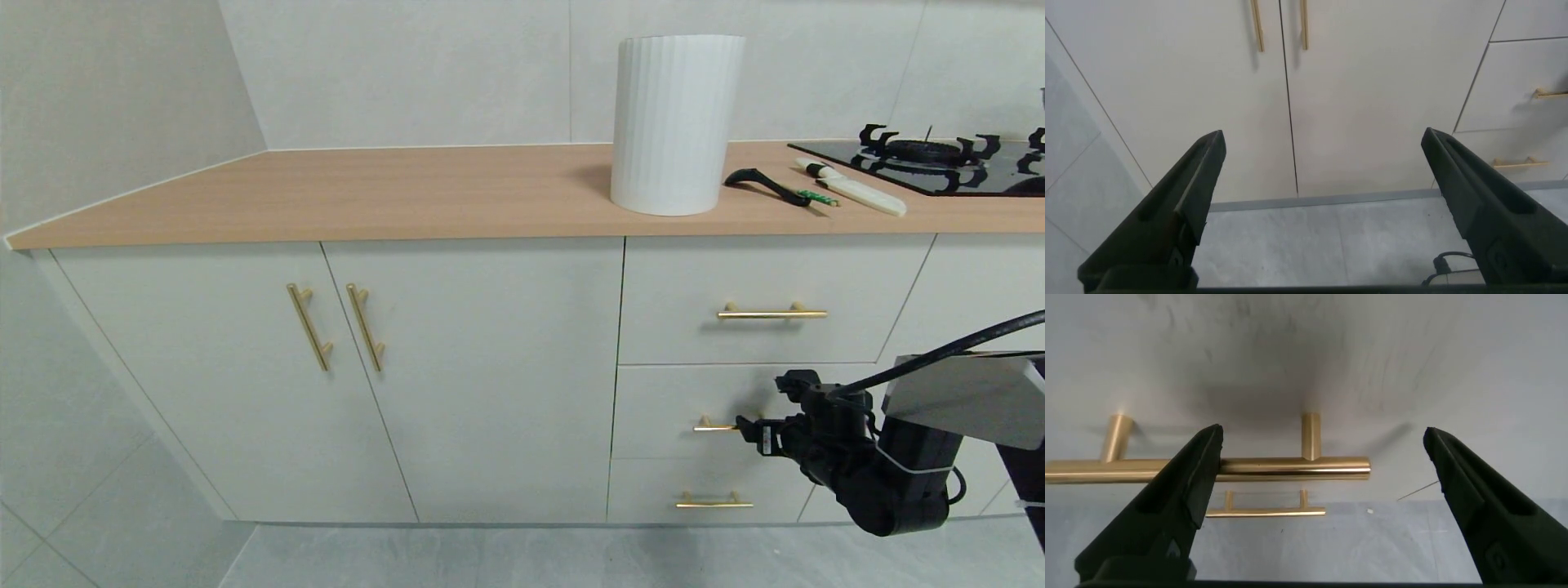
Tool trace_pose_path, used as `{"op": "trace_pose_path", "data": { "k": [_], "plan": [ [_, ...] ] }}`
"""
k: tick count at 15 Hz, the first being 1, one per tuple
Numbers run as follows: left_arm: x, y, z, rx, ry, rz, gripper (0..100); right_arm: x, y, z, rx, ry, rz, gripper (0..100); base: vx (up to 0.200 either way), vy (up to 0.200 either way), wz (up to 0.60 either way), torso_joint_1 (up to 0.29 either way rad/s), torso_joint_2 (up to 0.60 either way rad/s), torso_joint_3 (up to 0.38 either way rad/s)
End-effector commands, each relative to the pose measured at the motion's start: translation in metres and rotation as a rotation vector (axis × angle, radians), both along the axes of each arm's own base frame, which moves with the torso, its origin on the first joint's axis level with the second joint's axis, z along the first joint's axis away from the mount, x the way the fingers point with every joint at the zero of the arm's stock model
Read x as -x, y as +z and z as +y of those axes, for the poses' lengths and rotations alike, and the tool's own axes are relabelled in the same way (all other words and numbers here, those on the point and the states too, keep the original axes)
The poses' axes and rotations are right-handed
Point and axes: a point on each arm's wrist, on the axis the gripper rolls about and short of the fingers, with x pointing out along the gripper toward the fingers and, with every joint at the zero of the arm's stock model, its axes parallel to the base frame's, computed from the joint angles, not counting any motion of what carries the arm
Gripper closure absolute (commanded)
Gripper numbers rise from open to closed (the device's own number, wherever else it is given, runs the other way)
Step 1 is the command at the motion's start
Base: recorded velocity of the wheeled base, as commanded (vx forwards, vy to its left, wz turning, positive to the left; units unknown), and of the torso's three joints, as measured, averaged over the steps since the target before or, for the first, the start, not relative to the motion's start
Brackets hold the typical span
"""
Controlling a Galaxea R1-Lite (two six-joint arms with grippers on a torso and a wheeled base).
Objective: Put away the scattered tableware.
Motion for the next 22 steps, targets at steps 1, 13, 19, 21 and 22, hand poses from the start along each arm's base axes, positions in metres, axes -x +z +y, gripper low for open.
{"op": "trace_pose_path", "data": {
  "k": [1,13,19,21,22],
  "plan": [
    [0.000,0.000,0.000,0.000,0.000,0.002,0,0.000,-0.009,0.000,0.007,0.000,0.021,0,0.000,0.000,0.00,0.000,0.00,0.000],
    [0.000,0.000,0.000,0.000,0.000,0.001,0,0.017,-0.008,0.000,0.036,0.014,0.093,0,0.000,0.000,0.00,0.000,0.00,0.000],
    [0.000,0.000,0.000,0.000,0.000,0.001,0,0.065,0.104,-0.001,0.016,0.089,0.164,0,0.000,0.000,0.00,0.000,0.00,0.000],
    [0.000,0.000,0.000,0.000,0.000,0.001,0,0.074,0.119,0.003,0.009,0.112,0.169,0,0.000,0.000,0.00,0.000,0.00,0.000],
    [0.000,0.000,0.000,0.000,0.000,0.001,0,0.107,0.172,0.013,-0.017,0.199,0.169,0,0.000,0.000,0.00,0.000,0.00,0.000]
  ]
}}
